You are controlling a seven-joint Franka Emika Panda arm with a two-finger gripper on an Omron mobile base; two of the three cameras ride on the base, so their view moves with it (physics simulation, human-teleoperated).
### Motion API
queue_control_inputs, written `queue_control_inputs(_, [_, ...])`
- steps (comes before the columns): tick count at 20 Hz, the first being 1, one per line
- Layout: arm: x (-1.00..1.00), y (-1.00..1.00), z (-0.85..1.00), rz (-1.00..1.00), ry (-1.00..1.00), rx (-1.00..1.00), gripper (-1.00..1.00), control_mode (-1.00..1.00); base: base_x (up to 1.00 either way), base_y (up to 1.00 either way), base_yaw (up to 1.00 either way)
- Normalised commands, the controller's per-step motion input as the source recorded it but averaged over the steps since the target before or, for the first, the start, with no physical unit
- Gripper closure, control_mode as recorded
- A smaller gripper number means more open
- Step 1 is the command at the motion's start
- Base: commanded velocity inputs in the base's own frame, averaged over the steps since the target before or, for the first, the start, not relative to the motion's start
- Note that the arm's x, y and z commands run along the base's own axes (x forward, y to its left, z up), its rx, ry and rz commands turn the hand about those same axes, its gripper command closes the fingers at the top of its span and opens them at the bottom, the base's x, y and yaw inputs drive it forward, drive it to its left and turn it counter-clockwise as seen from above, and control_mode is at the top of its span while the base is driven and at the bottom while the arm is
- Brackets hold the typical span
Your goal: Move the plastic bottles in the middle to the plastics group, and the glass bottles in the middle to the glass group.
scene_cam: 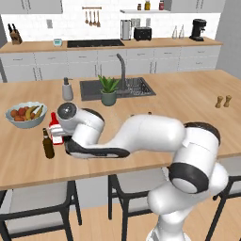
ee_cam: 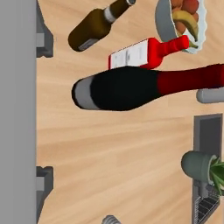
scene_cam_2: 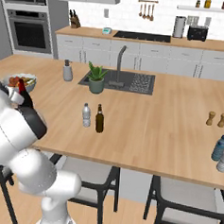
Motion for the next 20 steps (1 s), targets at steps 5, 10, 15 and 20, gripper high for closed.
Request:
queue_control_inputs(5, [-0.52,-0.59,0.04,0.00,0.00,0.00,-1.00,-1.00,0.00,0.00,0.00])
queue_control_inputs(10, [-0.29,-0.74,0.07,-0.01,0.08,0.00,-1.00,-1.00,0.00,0.00,0.00])
queue_control_inputs(15, [-0.27,-0.71,0.09,-0.03,0.10,0.00,-1.00,-1.00,0.00,0.00,0.00])
queue_control_inputs(20, [-0.12,-0.81,0.07,0.00,0.13,0.00,-1.00,-1.00,0.00,0.00,0.00])
